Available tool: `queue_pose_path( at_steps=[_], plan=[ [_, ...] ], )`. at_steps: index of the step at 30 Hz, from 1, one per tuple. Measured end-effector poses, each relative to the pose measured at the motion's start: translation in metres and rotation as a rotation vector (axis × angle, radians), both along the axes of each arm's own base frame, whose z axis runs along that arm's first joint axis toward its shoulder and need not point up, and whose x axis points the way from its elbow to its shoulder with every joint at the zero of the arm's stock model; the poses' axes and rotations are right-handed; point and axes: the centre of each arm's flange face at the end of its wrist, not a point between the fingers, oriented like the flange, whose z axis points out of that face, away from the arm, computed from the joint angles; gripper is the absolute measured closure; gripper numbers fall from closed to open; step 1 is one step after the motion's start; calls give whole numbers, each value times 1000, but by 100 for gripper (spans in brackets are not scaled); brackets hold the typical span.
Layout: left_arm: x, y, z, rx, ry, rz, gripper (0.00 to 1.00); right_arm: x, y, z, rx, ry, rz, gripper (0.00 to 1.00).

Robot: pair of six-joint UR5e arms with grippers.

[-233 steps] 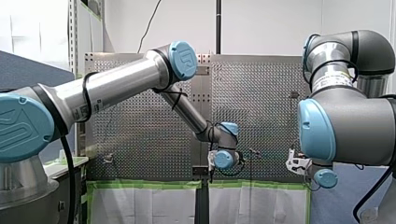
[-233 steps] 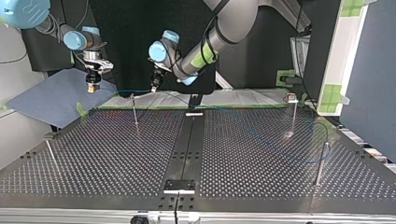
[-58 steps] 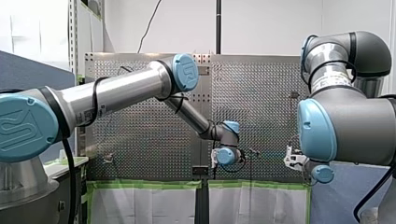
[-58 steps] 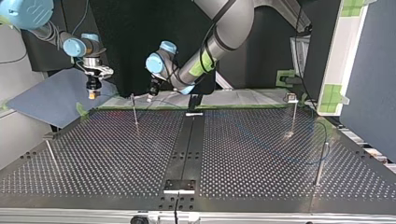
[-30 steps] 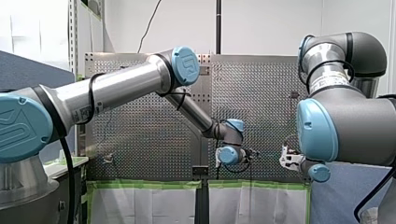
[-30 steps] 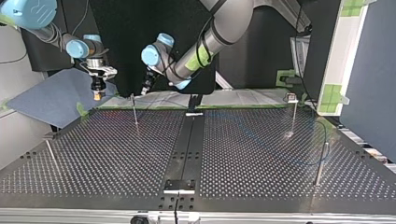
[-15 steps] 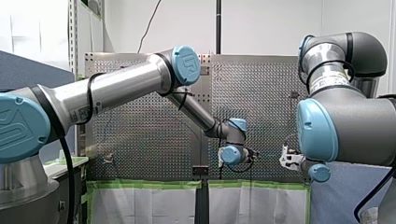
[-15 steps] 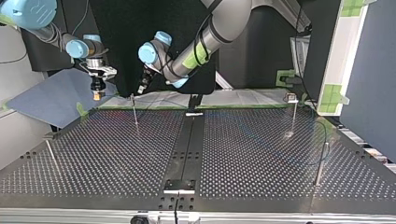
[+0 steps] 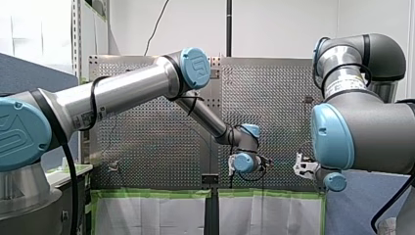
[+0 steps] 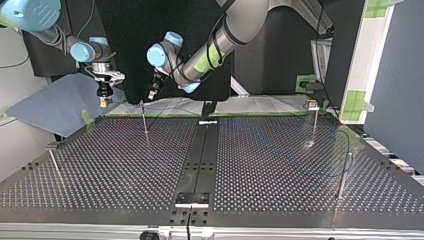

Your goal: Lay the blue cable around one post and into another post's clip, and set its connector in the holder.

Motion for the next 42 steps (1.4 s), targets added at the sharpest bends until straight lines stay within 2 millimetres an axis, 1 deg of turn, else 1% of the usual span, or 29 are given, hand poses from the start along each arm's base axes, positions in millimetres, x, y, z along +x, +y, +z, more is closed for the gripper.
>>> queue_pose_path(
  at_steps=[14, 18, 21, 28, 36, 42],
  plan=[
    [-1, 2, 0, 9, 2, 25, 0, 0, 0, -2, 3, 0, -1, 100],
    [-4, 6, 5, 28, 7, 47, 0, -1, 0, -2, 5, -3, -2, 100],
    [-6, 11, 16, 24, 1, 62, 0, -3, 0, -2, 8, -4, -5, 100],
    [-7, 20, 49, -25, -41, 77, 0, -5, 1, -4, 15, -6, -14, 100],
    [-10, 28, 76, -70, -77, 94, 0, -6, 2, -6, 25, -11, -21, 100],
    [-21, 41, 92, -50, -62, 107, 0, -7, 2, -6, 31, -27, -23, 100]
  ],
)
